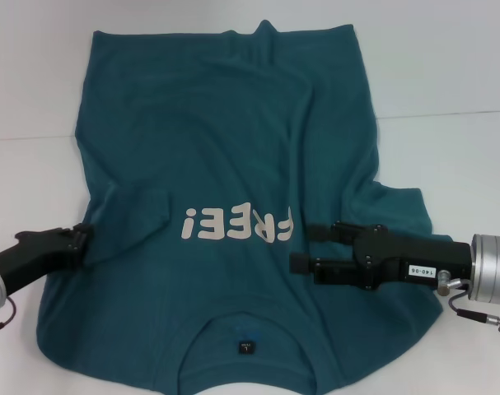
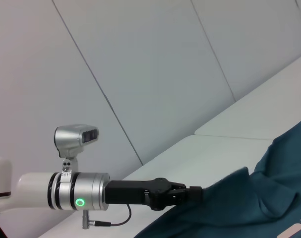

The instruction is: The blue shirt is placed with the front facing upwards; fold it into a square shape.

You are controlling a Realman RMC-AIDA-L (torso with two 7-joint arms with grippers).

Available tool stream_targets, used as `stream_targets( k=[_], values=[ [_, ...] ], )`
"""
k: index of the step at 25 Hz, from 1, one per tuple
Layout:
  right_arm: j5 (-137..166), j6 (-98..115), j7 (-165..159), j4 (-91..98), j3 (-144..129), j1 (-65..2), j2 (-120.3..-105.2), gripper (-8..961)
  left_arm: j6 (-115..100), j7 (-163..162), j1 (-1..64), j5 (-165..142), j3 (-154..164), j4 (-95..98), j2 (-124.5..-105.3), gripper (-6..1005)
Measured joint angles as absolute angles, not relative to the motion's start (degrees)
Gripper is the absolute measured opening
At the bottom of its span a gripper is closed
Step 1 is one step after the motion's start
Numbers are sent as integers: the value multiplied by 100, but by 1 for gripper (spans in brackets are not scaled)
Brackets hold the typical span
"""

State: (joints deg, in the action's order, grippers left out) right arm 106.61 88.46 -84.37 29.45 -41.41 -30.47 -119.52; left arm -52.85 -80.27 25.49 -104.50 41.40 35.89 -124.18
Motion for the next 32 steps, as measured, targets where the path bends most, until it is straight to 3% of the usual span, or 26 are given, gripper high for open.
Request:
stream_targets(
  k=[32],
  values=[
    [10665, 8866, -8419, 2945, -4166, -3041, -11942, 899, -6595, -8097, 2108, -10575, 4098, 3664, -12433, 29]
  ],
)
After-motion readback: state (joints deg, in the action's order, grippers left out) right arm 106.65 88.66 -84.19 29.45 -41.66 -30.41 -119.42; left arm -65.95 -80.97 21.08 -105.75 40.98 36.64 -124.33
